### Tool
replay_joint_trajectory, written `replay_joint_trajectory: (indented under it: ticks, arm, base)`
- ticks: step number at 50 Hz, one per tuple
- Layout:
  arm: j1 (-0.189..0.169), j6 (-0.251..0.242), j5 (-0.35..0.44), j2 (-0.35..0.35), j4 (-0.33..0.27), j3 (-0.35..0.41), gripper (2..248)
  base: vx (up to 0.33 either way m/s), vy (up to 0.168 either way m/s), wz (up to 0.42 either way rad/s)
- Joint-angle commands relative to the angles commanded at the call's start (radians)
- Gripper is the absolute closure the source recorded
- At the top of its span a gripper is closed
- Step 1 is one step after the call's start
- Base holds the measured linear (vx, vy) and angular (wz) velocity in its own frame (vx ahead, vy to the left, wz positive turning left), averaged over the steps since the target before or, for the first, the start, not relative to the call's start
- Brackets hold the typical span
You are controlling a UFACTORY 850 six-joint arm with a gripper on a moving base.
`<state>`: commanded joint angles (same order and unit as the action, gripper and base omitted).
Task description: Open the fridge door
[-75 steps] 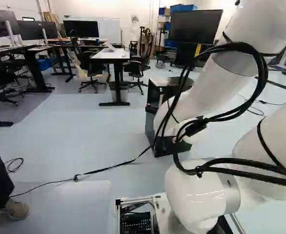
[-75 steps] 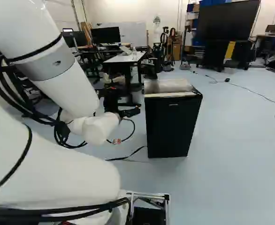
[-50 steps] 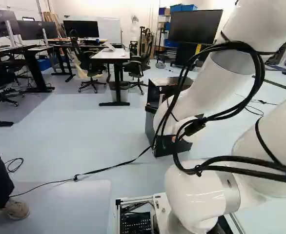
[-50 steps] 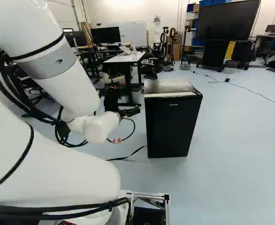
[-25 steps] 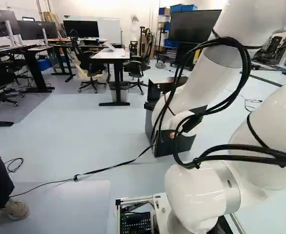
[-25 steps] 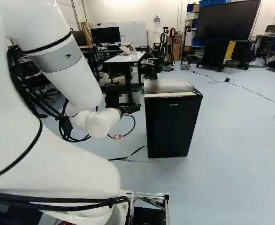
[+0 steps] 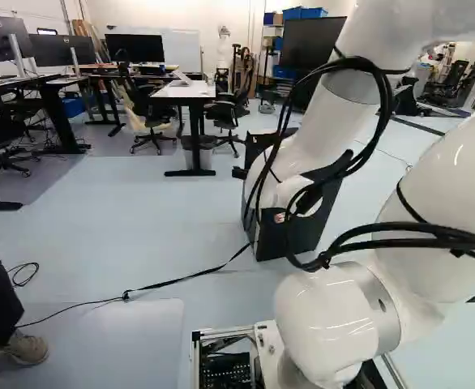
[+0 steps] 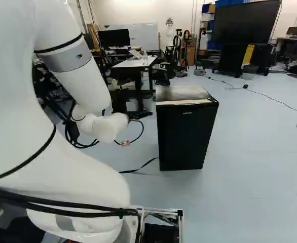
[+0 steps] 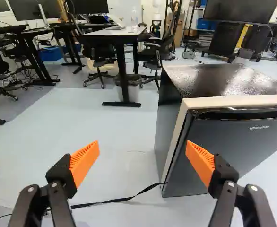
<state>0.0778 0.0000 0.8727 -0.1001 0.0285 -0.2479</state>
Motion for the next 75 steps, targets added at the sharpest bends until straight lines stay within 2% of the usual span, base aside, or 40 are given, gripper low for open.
replay_joint_trajectory:
  ticks: [19,38,51,75]
  arm:
    - [0.047,0.0,0.0,0.126,0.058,-0.095,3]
    - [0.087,0.0,0.002,0.27,0.145,-0.198,3]
    - [0.096,0.0,0.015,0.351,0.215,-0.254,3]
    - [0.097,0.0,0.092,0.431,0.372,-0.28,3]
  base:
    - [0.0,0.0,0.0]
    - [0.0,0.0,0.0]
    - [0.0,0.0,0.0]
    - [0.0,0.0,0.0]
